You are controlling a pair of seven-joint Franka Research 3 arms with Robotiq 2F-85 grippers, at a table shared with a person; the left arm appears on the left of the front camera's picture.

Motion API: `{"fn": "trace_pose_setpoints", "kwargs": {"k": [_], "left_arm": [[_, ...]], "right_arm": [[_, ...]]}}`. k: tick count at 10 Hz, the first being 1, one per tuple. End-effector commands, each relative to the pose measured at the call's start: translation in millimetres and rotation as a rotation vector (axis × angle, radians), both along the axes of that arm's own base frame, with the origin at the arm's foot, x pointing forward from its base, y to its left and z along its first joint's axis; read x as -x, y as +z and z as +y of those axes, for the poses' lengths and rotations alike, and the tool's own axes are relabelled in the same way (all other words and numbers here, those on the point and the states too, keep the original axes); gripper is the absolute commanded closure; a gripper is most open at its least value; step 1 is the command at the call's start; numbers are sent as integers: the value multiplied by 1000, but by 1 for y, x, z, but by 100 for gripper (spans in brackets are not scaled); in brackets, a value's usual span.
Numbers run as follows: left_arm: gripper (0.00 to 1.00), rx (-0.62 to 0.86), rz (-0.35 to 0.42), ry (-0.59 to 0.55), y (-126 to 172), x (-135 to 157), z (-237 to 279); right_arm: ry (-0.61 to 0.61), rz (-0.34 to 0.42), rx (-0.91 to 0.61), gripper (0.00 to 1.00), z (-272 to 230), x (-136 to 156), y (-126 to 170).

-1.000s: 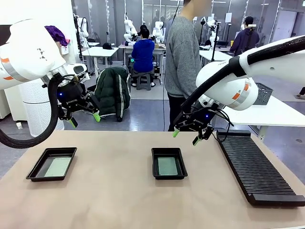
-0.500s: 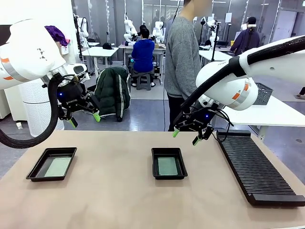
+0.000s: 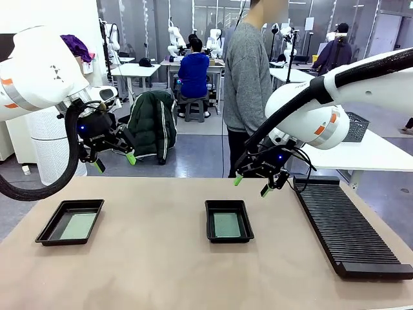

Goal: Inspect and transfer BCBs to ESD trays.
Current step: Pick up the ESD tray and place it on the left side of the table.

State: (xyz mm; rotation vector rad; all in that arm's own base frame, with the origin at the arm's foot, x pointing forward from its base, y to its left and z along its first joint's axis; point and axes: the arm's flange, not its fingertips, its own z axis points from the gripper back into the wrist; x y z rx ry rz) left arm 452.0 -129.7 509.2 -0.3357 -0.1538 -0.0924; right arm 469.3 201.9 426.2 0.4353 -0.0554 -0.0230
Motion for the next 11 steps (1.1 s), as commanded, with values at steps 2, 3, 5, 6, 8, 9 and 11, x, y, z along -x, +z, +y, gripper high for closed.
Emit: {"fn": "trace_pose_setpoints", "kwargs": {"k": [2, 3, 5, 6, 8, 9, 11], "left_arm": [[0, -1, -1, 1, 0, 3, 0], [0, -1, -1, 1, 0, 3, 0], [0, -1, -1, 1, 0, 3, 0], [0, -1, -1, 1, 0, 3, 0], [0, -1, -1, 1, 0, 3, 0], [0, -1, -1, 1, 0, 3, 0], [0, -1, -1, 1, 0, 3, 0]], "right_arm": [[3, -1, 0, 0, 1, 0, 0], [3, -1, 0, 0, 1, 0, 0], [3, -1, 0, 0, 1, 0, 0], [3, -1, 0, 0, 1, 0, 0], [3, -1, 0, 0, 1, 0, 0], [3, -1, 0, 0, 1, 0, 0], [0, 0, 0, 0, 0, 0, 0]]}}
